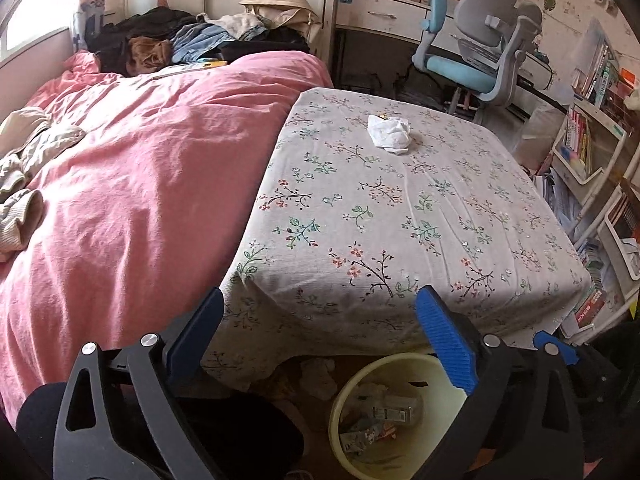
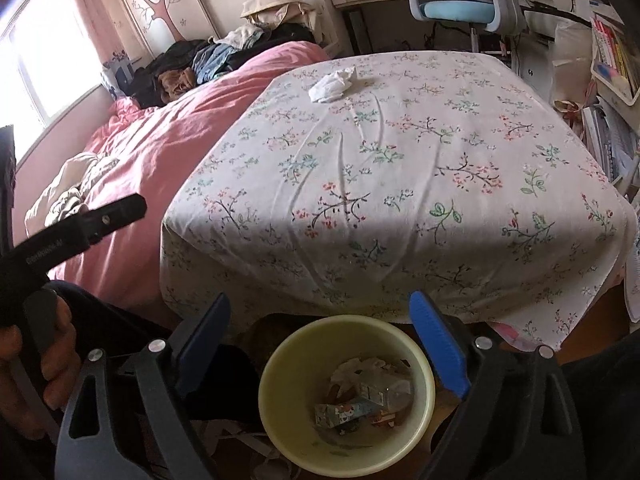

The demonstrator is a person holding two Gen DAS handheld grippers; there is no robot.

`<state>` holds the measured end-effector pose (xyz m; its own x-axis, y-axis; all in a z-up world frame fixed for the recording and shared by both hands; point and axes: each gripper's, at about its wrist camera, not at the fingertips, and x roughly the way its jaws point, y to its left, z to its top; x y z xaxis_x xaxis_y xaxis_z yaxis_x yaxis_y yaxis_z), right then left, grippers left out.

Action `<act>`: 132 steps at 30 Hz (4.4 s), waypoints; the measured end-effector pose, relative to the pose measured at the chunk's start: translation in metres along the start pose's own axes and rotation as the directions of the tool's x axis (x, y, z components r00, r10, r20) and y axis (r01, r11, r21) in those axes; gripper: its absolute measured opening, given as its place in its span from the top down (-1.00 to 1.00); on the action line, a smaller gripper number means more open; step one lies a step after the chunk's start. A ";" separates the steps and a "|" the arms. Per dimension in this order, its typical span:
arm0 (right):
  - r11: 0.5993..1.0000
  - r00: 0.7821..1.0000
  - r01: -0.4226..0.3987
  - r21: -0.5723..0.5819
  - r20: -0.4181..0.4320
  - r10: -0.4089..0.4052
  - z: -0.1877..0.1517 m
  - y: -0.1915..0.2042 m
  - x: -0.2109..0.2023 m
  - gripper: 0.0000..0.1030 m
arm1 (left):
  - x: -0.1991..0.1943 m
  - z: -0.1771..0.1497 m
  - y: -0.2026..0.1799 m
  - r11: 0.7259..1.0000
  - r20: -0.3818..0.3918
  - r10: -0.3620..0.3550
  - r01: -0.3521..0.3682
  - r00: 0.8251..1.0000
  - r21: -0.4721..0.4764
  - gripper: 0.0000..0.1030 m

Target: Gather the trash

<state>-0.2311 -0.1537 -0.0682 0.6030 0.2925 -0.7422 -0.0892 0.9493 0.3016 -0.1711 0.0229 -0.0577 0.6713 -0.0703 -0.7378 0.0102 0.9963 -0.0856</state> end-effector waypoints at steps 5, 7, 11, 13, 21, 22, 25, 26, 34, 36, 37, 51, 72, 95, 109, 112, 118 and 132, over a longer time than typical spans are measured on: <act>1.000 1.000 0.015 -0.025 -0.004 -0.015 -0.001 0.004 0.002 -0.70 | 0.000 0.000 0.002 1.000 0.003 -0.001 0.001 1.000 -0.013 -0.83; 0.999 1.000 0.019 -0.029 -0.005 -0.019 -0.002 0.004 0.002 -0.70 | 0.000 0.000 0.004 1.000 0.003 -0.001 0.001 1.000 -0.018 -0.84; 0.999 1.000 0.027 -0.034 0.002 -0.027 -0.001 0.006 0.001 -0.70 | -0.001 0.001 0.006 1.000 0.008 0.005 -0.004 1.000 -0.031 -0.85; 0.999 1.000 0.026 -0.037 0.013 -0.025 0.003 0.007 -0.001 -0.70 | -0.002 0.003 0.007 0.999 0.016 0.006 -0.005 1.000 -0.039 -0.85; 0.998 0.982 0.042 -0.054 0.188 -0.031 0.084 0.009 -0.023 -0.74 | 0.004 0.047 0.003 0.998 0.090 0.044 -0.040 0.995 -0.046 -0.86; 0.997 0.978 0.044 -0.059 0.207 -0.031 0.095 0.009 -0.026 -0.77 | 0.005 0.053 0.003 0.998 0.098 0.045 -0.041 0.994 -0.044 -0.86; 0.994 0.961 0.069 -0.087 0.273 -0.043 0.132 0.013 -0.034 -0.79 | 0.010 0.072 0.004 0.998 0.121 0.057 -0.054 0.991 -0.034 -0.86; 0.992 0.955 0.079 -0.102 0.294 -0.046 0.144 0.015 -0.035 -0.80 | 0.013 0.079 0.005 0.998 0.124 0.062 -0.058 0.990 -0.034 -0.86; 0.974 0.936 0.192 -0.117 0.321 -0.145 0.175 -0.002 -0.001 -0.83 | 0.032 0.126 0.004 0.999 0.139 0.027 -0.022 0.990 -0.037 -0.86; 0.984 0.951 0.163 -0.073 0.275 -0.137 0.184 -0.012 0.007 -0.83 | 0.036 0.136 -0.002 1.000 0.147 0.016 -0.015 0.989 -0.006 -0.86; 0.986 0.951 0.155 -0.059 0.280 -0.132 0.187 -0.016 0.008 -0.83 | 0.038 0.142 -0.005 1.000 0.152 0.012 -0.014 0.988 0.010 -0.86; 0.985 0.975 0.153 -0.077 0.177 -0.137 0.196 -0.033 0.038 -0.85 | 0.085 0.167 -0.031 0.991 0.099 0.020 -0.032 0.995 0.126 -0.86; 0.986 0.982 0.150 -0.066 0.127 -0.141 0.198 -0.046 0.048 -0.85 | 0.096 0.151 -0.057 0.972 0.047 0.001 -0.012 0.999 0.233 -0.86; 0.985 0.983 0.149 -0.081 0.118 -0.139 0.194 -0.045 0.049 -0.85 | 0.098 0.151 -0.056 0.975 0.036 -0.021 0.012 0.999 0.221 -0.86; 0.985 0.983 0.150 -0.083 0.116 -0.140 0.193 -0.044 0.050 -0.85 | 0.099 0.151 -0.055 0.975 0.033 -0.020 0.012 0.999 0.221 -0.86; 0.985 0.983 0.150 -0.085 0.115 -0.140 0.193 -0.044 0.050 -0.85 | 0.099 0.150 -0.054 0.975 0.031 -0.020 0.013 0.999 0.220 -0.86; 0.984 0.983 0.152 -0.089 0.113 -0.141 0.192 -0.044 0.051 -0.85 | 0.101 0.150 -0.053 0.976 0.030 -0.020 0.013 0.999 0.219 -0.86; 0.984 0.984 0.152 -0.089 0.113 -0.142 0.192 -0.044 0.050 -0.85 | 0.101 0.151 -0.053 0.976 0.028 -0.020 0.013 0.999 0.218 -0.86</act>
<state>-0.0448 -0.2027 -0.0041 0.6949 0.1403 -0.7053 -0.0671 0.9892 0.1306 0.0082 -0.0290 -0.0269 0.6916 -0.0888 -0.7168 0.1803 0.9822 0.0523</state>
